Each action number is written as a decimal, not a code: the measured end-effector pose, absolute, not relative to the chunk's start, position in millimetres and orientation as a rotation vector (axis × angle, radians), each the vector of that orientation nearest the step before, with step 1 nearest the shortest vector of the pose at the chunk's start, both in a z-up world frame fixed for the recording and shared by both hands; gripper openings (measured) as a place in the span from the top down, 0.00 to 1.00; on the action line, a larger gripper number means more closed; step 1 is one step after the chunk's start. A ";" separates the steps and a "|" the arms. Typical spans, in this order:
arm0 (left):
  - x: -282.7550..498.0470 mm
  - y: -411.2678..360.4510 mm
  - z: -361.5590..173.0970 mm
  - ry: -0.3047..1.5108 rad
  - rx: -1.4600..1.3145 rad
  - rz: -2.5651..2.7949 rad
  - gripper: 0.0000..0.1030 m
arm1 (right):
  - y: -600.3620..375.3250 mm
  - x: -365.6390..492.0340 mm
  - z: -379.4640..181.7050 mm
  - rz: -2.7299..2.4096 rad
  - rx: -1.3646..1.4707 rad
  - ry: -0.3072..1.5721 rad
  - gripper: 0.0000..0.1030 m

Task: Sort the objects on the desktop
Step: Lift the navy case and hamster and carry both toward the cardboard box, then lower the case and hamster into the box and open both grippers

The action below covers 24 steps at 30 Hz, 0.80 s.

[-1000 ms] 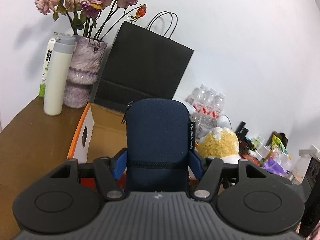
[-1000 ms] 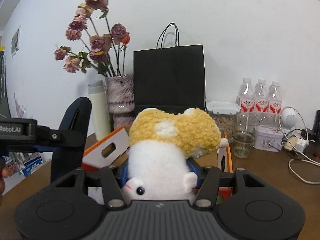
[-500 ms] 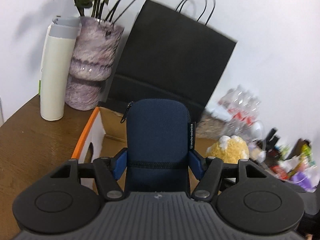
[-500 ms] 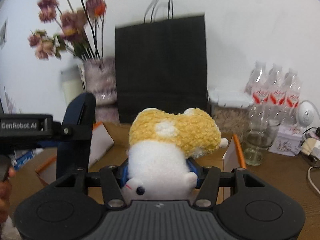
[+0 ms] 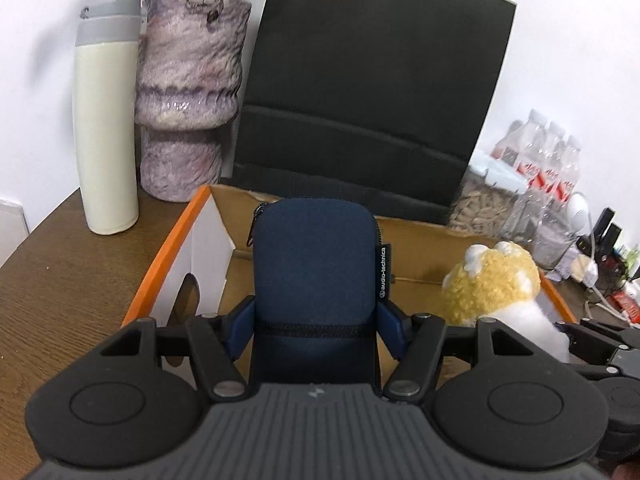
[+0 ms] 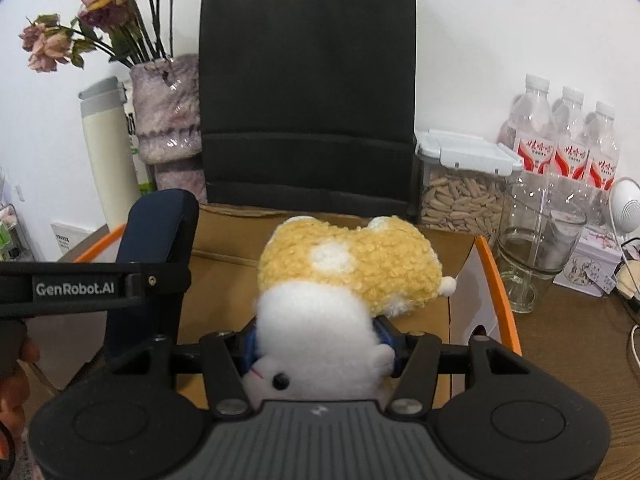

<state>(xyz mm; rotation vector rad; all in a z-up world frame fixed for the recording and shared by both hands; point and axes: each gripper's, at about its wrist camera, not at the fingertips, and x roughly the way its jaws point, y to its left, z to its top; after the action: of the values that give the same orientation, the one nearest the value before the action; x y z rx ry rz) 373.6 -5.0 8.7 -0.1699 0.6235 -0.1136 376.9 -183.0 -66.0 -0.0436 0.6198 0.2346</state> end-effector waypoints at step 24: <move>365.6 -6.4 -9.8 0.762 -0.196 -0.230 0.37 | -191.1 380.2 -74.0 0.291 -0.059 0.696 0.48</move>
<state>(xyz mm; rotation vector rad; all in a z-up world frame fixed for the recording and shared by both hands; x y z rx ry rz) 365.6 -6.4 -9.8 -0.1957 0.7621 -0.2303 380.2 -191.1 -74.0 -0.0589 0.6956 0.2908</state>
